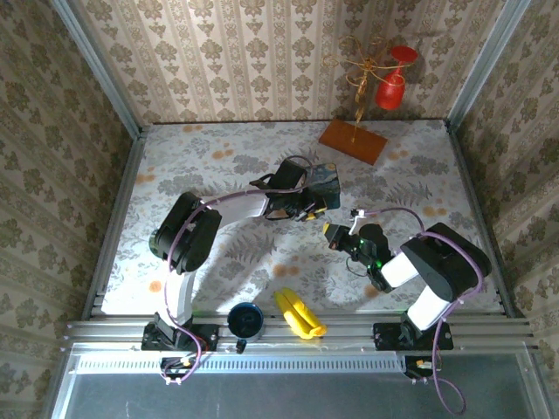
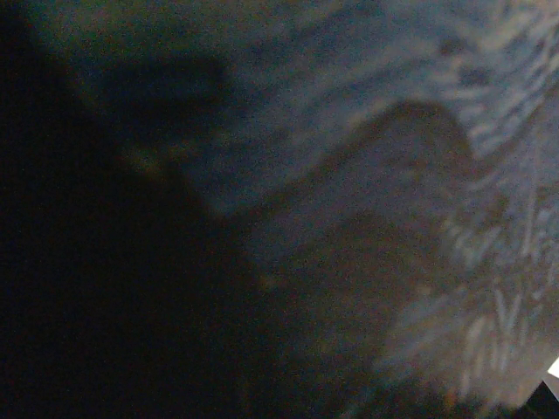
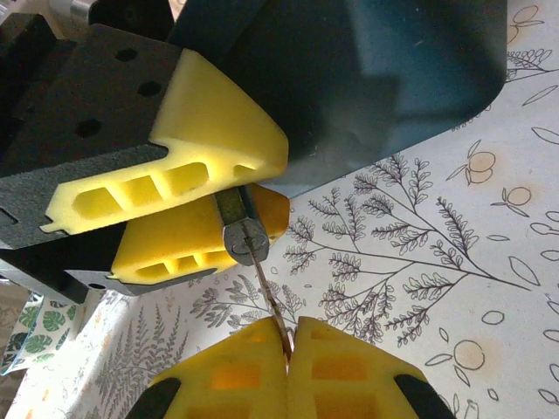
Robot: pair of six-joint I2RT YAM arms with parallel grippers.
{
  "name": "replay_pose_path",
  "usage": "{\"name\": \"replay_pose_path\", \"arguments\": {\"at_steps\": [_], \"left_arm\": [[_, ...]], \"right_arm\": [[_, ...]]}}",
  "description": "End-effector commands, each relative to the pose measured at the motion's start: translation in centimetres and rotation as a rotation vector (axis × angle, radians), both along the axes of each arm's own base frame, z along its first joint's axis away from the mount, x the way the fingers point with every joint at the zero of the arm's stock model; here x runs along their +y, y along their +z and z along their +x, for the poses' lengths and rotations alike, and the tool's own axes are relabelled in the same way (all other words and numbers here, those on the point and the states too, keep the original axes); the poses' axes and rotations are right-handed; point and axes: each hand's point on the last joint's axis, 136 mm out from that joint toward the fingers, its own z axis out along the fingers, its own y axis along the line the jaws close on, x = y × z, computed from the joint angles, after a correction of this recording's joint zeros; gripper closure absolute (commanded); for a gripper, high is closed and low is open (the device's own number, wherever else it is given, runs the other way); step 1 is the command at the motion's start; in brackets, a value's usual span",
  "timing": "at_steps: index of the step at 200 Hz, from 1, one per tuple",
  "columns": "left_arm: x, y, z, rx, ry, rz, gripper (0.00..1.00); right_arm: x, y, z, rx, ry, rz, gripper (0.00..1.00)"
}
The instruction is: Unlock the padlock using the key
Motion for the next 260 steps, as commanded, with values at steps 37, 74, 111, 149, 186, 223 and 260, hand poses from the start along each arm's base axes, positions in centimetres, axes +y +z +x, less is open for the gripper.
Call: {"name": "replay_pose_path", "arguments": {"at_steps": [37, 74, 111, 149, 186, 223, 260], "left_arm": [[0.0, -0.4, -2.7, 0.105, -0.054, -0.004, 1.00], [-0.3, -0.4, -3.0, 0.105, -0.068, -0.006, 1.00], [-0.7, -0.4, -3.2, 0.108, -0.081, -0.012, 1.00], [-1.1, -0.1, -3.2, 0.105, -0.087, -0.019, 1.00], [-1.3, -0.1, -3.5, 0.104, -0.106, -0.018, 1.00], [-1.4, -0.4, -3.8, 0.110, -0.116, -0.015, 1.00], [-1.8, -0.5, -4.1, 0.116, -0.128, -0.015, 1.00]], "right_arm": [[0.2, 2.7, 2.2, -0.089, -0.027, 0.058, 1.00], [-0.3, 3.1, 2.7, -0.066, -0.044, 0.115, 1.00], [0.8, 3.2, 3.5, -0.028, -0.009, 0.184, 1.00], [1.0, 3.6, 3.8, -0.029, -0.004, 0.204, 1.00], [0.5, 3.8, 4.2, -0.033, -0.020, 0.206, 1.00], [0.9, 4.0, 4.9, -0.036, -0.004, 0.196, 1.00], [1.8, 6.0, 5.3, -0.134, 0.039, 0.137, 1.00]]}}
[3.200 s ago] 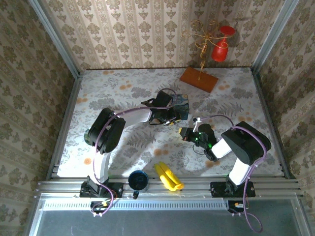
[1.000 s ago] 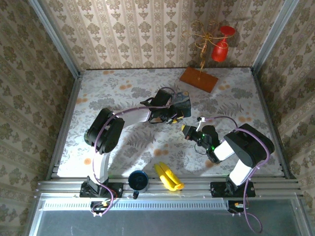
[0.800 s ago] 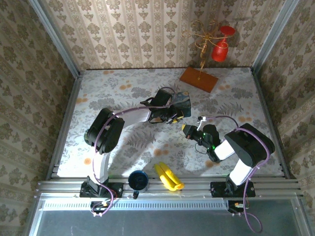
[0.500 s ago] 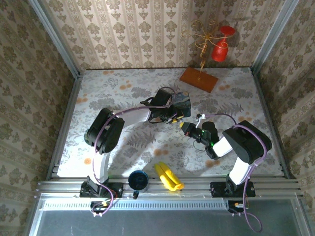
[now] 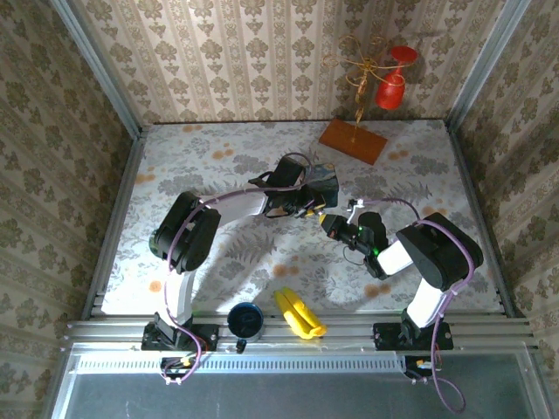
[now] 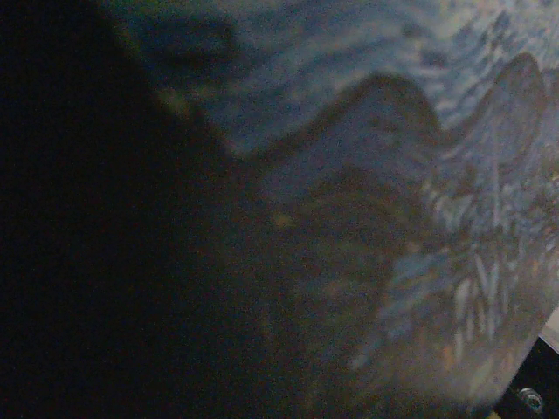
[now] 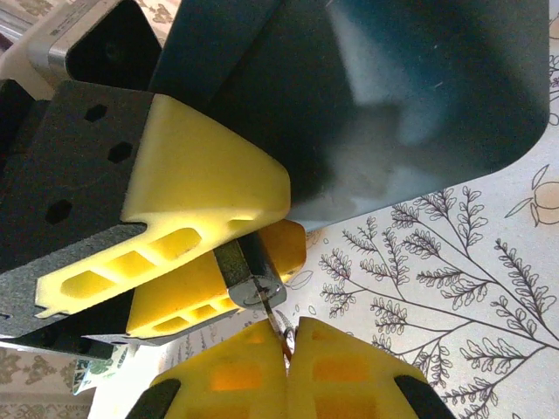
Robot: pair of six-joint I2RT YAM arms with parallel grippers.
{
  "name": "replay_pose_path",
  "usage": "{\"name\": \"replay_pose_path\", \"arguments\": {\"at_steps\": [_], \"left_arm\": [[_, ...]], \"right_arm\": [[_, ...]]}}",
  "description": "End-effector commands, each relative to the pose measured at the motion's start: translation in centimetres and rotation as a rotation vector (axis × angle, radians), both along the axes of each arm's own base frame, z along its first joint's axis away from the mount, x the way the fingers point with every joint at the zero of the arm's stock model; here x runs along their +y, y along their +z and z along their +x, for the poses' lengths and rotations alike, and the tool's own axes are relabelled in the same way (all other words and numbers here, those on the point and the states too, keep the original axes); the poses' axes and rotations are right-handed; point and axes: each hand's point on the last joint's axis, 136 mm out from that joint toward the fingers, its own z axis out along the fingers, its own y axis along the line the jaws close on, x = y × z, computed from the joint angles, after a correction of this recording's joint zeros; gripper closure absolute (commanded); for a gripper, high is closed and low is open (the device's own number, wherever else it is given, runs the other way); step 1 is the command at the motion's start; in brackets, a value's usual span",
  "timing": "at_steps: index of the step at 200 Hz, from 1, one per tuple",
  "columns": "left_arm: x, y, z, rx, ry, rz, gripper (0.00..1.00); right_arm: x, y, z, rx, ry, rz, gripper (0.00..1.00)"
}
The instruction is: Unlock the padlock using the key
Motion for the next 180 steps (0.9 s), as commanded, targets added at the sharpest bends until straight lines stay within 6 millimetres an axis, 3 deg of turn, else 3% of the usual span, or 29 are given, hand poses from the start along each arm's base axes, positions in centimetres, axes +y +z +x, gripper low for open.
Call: {"name": "replay_pose_path", "arguments": {"at_steps": [1, 39, 75, 110, 154, 180], "left_arm": [[-1.9, -0.9, -5.1, 0.140, -0.151, -0.018, 1.00], [-2.1, -1.5, -5.6, 0.165, -0.162, -0.013, 1.00], [-2.2, -2.2, -6.3, 0.190, -0.175, -0.018, 1.00], [-2.2, -2.1, -6.5, 0.188, -0.185, -0.021, 1.00], [-2.2, -2.4, -7.0, 0.189, -0.192, -0.024, 1.00], [-2.4, -2.8, -7.3, 0.194, -0.197, -0.023, 1.00]], "right_arm": [[0.8, 5.4, 2.7, -0.210, -0.009, -0.002, 1.00], [1.9, 7.3, 3.5, -0.285, 0.024, -0.082, 1.00], [1.6, 9.4, 4.3, -0.360, 0.042, -0.010, 1.00], [3.8, 11.3, 3.6, -0.424, 0.244, 0.056, 1.00], [2.2, 10.5, 4.7, -0.382, 0.193, 0.043, 1.00], [2.8, 10.4, 5.4, -0.347, 0.218, 0.024, 1.00]]}}
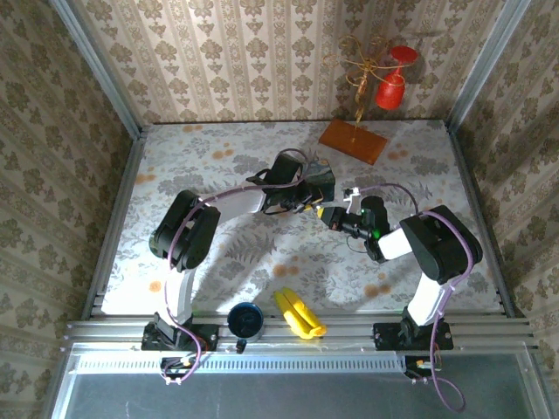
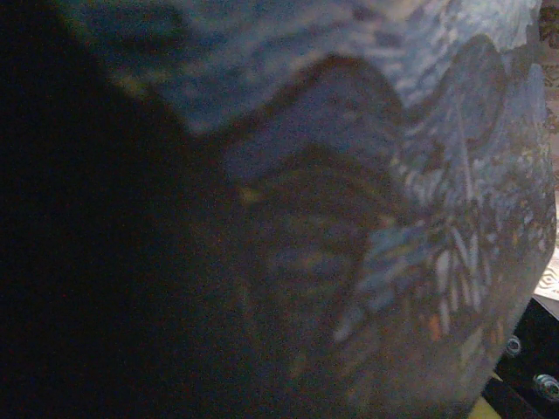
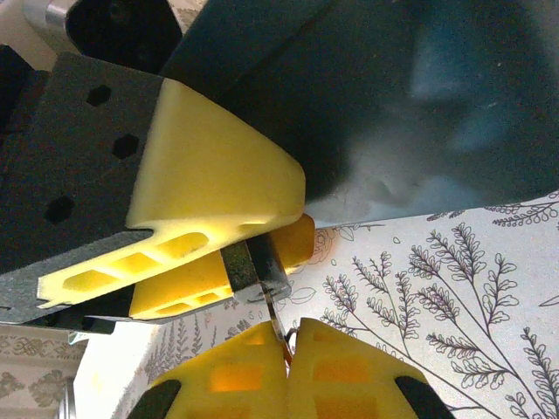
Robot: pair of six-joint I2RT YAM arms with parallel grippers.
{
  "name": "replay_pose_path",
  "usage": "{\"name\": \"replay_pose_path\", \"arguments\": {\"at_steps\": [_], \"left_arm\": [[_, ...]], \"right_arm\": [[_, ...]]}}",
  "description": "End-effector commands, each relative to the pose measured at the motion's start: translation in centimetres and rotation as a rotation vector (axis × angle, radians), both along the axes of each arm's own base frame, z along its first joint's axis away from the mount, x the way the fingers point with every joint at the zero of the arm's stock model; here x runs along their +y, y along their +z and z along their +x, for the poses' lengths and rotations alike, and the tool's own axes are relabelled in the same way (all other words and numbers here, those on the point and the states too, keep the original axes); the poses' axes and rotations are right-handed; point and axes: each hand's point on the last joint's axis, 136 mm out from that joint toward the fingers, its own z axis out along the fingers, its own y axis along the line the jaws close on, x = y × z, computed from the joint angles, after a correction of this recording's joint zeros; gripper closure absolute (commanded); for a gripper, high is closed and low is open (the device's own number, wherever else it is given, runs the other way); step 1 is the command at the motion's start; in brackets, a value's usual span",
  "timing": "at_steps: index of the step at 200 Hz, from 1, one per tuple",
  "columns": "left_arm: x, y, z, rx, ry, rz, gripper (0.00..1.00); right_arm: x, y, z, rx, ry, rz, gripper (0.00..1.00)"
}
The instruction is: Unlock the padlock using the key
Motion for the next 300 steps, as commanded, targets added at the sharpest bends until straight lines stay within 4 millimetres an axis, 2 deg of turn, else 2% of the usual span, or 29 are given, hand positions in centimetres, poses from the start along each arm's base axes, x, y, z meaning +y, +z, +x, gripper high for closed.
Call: {"name": "replay_pose_path", "arguments": {"at_steps": [1, 24, 53, 92, 132, 174, 196, 230, 253, 267, 270, 277, 300], "left_arm": [[-2.7, -3.0, -9.2, 0.227, -0.234, -0.007, 1.00], [-3.2, -2.6, -9.6, 0.235, -0.257, -0.028, 1.00], [-3.0, -2.4, -9.5, 0.224, -0.251, -0.033, 1.00], [-2.2, -2.5, -8.3, 0.229, -0.189, -0.057, 1.00], [-1.4, -2.7, -6.7, 0.202, -0.118, -0.043, 1.00], [-1.2, -3.0, -6.0, 0.205, -0.086, -0.043, 1.00], [-0.8, -3.2, -5.6, 0.207, -0.065, -0.043, 1.00], [-0.3, -3.1, -5.0, 0.196, -0.046, -0.039, 1.00], [-0.3, -3.1, -4.8, 0.192, -0.042, -0.036, 1.00], [-0.3, -3.1, -4.7, 0.193, -0.041, -0.036, 1.00], [-0.3, -3.1, -4.7, 0.193, -0.040, -0.036, 1.00], [-0.4, -3.0, -4.7, 0.191, -0.041, -0.038, 1.00], [-0.4, -2.8, -4.6, 0.186, -0.043, -0.041, 1.00]], "right_arm": [[2.0, 9.9, 3.4, -0.314, 0.045, 0.096, 1.00], [2.7, 9.7, 3.9, -0.285, 0.053, 0.073, 1.00], [2.2, 9.3, 4.2, -0.258, 0.017, 0.037, 1.00], [1.0, 7.5, 2.9, -0.185, 0.000, -0.076, 0.99], [-0.7, 4.7, 1.2, -0.093, -0.032, -0.184, 0.90], [-1.3, 2.6, 0.1, -0.030, -0.036, -0.216, 0.66], [-1.6, 1.8, -0.5, -0.008, -0.042, -0.227, 0.63], [-2.1, 1.8, -1.5, -0.005, -0.049, -0.218, 0.55], [-2.2, 2.8, -2.4, -0.023, -0.040, -0.201, 0.55], [-2.8, 2.3, -2.9, 0.009, -0.059, -0.230, 0.55], [-3.0, 3.0, -2.9, -0.008, -0.067, -0.230, 0.55], [-3.4, 3.0, -3.2, -0.004, -0.080, -0.243, 0.56], [-4.4, 2.6, -3.8, 0.007, -0.116, -0.258, 0.62]]}}
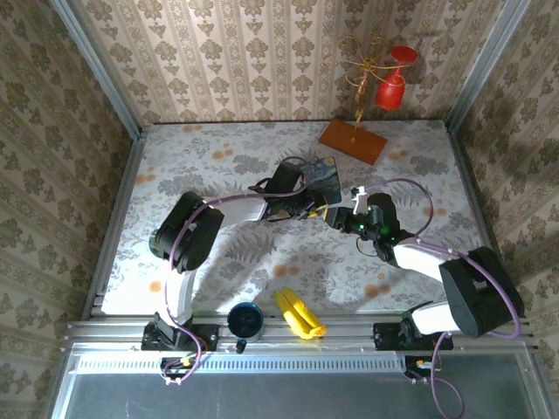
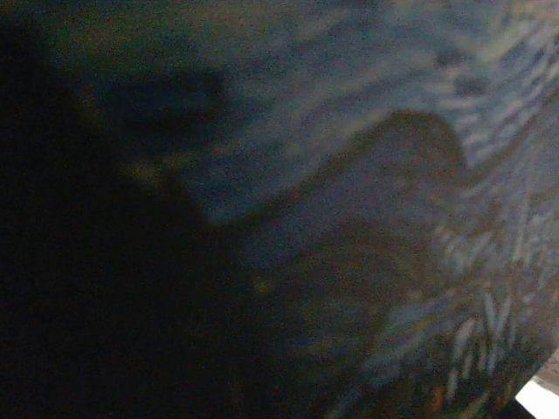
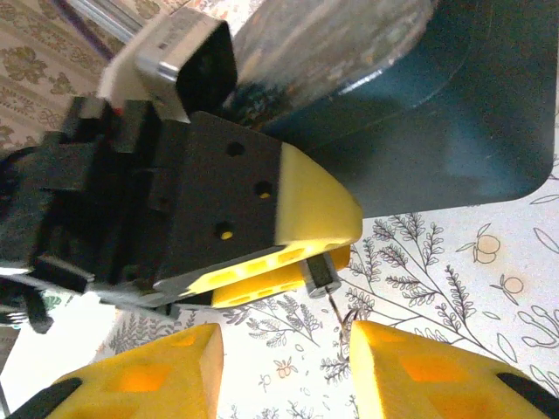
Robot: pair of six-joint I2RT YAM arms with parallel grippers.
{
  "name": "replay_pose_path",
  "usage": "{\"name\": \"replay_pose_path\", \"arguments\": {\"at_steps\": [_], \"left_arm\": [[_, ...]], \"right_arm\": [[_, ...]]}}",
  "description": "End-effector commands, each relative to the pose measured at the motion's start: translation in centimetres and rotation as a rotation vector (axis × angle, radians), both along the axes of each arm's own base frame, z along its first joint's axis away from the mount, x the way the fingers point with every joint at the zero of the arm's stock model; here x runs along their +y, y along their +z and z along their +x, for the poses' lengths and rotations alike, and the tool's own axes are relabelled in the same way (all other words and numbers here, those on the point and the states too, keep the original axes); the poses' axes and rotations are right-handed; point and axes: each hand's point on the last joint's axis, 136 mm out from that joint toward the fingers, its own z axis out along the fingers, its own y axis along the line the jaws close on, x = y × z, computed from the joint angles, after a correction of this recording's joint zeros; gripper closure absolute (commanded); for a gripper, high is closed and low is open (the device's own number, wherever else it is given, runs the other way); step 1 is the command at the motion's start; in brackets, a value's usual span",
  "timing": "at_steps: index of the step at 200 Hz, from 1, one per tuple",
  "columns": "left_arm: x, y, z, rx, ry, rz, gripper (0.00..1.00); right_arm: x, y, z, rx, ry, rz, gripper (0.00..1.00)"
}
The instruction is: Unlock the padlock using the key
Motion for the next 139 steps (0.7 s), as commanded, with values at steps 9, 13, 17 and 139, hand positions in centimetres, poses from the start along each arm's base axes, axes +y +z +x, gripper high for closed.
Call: {"name": "replay_pose_path", "arguments": {"at_steps": [9, 13, 17, 139], "left_arm": [[0.6, -2.0, -3.0, 0.171, -0.024, 0.038, 1.00], [0.6, -1.9, -3.0, 0.169, -0.026, 0.036, 1.00], [0.6, -1.9, -3.0, 0.169, -0.027, 0.036, 1.00], [0.5, -1.8, -3.4, 0.169, -0.046, 0.037, 1.00]], "right_arm": [[-1.6, -1.1, -0.9, 0.028, -0.058, -0.035, 0.67], [-1.6, -1.1, -0.9, 0.029, -0.060, -0.033, 0.70], [-1.6, -1.1, -0.9, 0.030, -0.062, -0.029, 0.72], [0.7, -2.8, 0.5, 0.058, -0.025, -0.046, 0.72]]}}
